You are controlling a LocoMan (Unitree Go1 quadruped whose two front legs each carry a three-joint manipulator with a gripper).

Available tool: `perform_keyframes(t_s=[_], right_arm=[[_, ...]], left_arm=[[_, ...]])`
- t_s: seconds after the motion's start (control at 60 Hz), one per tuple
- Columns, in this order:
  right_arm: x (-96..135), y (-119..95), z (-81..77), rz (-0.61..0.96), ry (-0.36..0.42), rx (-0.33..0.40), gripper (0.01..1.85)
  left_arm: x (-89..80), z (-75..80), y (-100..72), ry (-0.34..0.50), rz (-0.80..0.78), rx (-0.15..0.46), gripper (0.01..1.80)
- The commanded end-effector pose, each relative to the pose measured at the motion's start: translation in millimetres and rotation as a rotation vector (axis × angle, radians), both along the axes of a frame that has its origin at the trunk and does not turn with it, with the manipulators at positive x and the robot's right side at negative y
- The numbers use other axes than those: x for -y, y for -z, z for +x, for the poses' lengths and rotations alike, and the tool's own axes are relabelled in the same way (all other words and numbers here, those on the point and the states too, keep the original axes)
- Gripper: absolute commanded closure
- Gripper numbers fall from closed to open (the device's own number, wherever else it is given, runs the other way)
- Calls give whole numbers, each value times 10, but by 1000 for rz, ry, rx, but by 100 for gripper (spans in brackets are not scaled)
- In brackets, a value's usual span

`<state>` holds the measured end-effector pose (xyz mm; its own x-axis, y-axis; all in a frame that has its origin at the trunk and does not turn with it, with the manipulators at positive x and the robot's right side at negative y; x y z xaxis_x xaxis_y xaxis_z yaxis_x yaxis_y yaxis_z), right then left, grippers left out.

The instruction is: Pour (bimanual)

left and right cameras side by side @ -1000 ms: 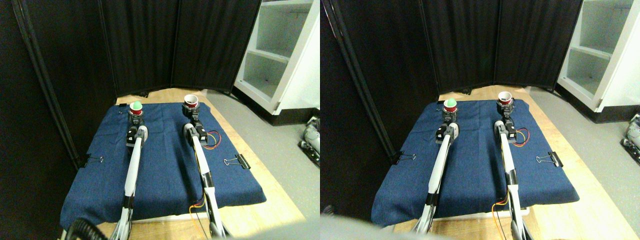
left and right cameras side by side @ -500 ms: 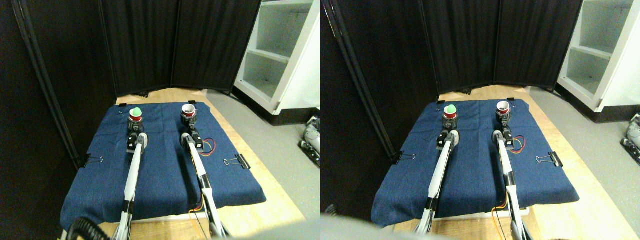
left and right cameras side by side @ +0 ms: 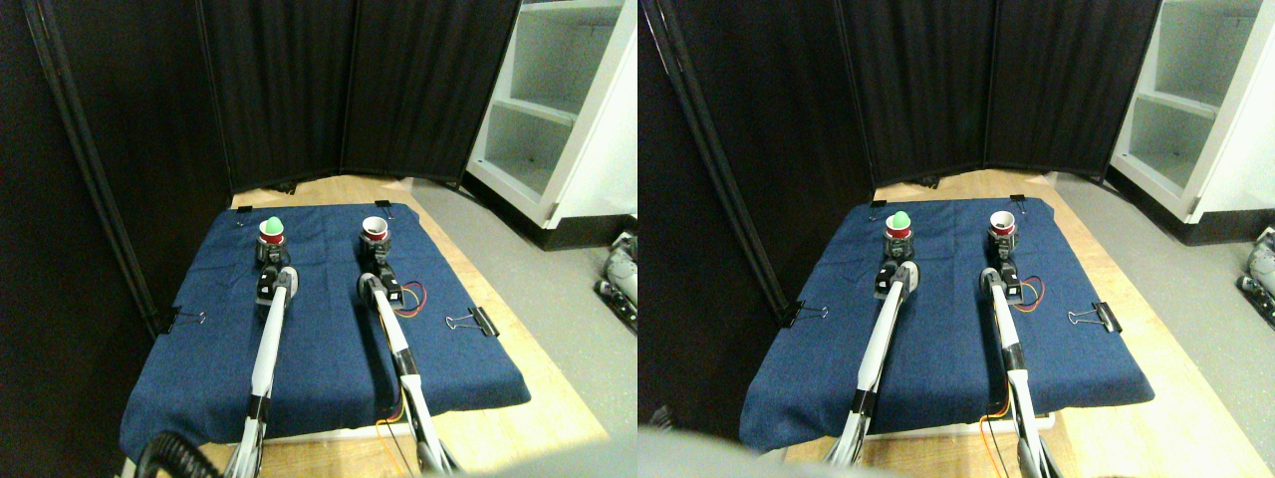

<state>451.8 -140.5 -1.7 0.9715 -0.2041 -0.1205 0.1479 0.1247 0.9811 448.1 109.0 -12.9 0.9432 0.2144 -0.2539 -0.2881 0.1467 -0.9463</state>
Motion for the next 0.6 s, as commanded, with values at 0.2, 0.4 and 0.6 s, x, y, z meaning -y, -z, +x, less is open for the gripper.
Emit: perform_keyframes(t_s=[0.2,0.4,0.6], right_arm=[[9,32,21,2,1,5,150],[18,2,9,90,-35,-64,137],[74,35,0,149,-114,-135,66]], left_arm=[[40,26,42,-7,13,27,148],[63,10,23,-23,20,3,148],[49,-10,30,1,39,-78,78]])
